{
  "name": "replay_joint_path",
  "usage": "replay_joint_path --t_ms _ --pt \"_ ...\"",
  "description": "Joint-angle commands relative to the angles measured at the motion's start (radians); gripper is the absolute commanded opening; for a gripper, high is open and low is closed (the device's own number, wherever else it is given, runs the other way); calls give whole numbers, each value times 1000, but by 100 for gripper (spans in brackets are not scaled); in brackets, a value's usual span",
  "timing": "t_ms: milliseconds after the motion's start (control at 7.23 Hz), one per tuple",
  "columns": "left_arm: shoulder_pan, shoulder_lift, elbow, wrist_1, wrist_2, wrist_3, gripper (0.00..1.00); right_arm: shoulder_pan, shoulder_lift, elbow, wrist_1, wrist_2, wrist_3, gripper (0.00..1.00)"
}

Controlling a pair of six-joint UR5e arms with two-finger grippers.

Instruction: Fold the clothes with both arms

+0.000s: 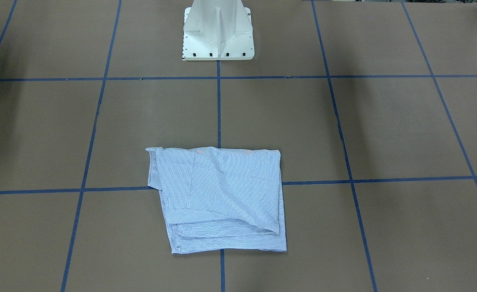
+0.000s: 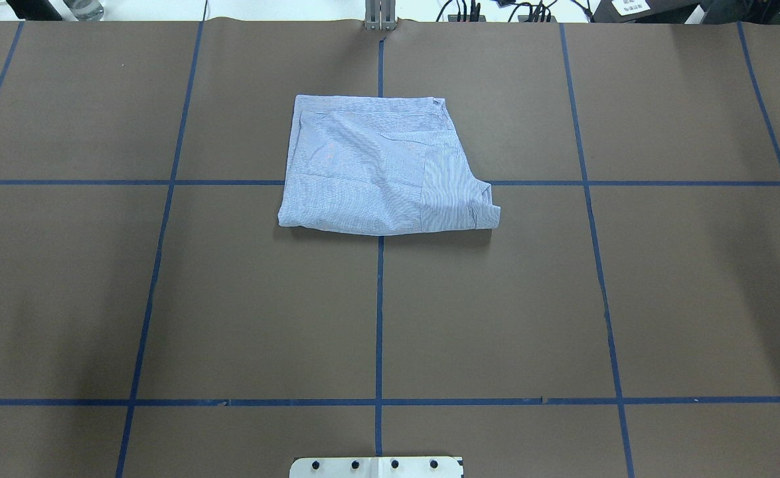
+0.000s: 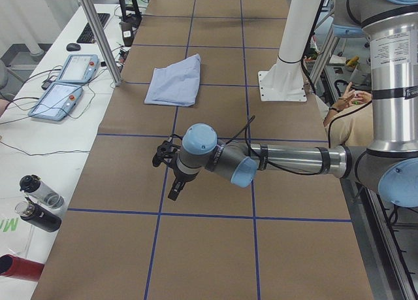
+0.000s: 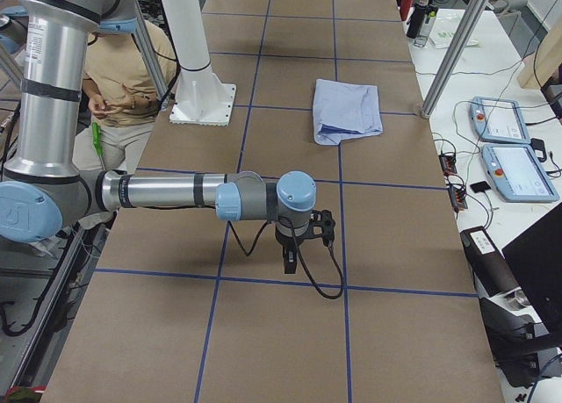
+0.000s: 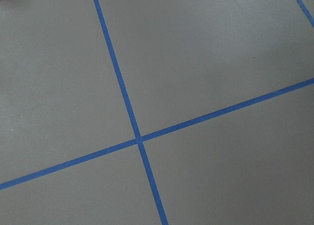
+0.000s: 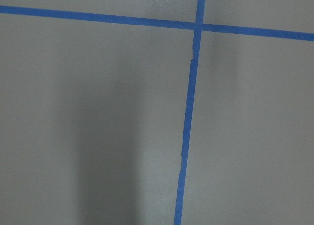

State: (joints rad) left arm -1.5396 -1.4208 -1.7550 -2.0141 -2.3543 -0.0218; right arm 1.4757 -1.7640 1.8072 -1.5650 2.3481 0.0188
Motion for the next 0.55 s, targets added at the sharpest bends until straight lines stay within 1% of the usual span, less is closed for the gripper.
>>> replay_joint_path --t_ms 0,277,415 --pt "-1 0 -17 1 0 2 100 12 4 -3 0 6 0 100" --pt "1 0 6 -3 0 3 100 14 14 0 0 5 1 100" --pt "1 0 -7 -3 0 2 100 15 14 1 0 5 -3 100"
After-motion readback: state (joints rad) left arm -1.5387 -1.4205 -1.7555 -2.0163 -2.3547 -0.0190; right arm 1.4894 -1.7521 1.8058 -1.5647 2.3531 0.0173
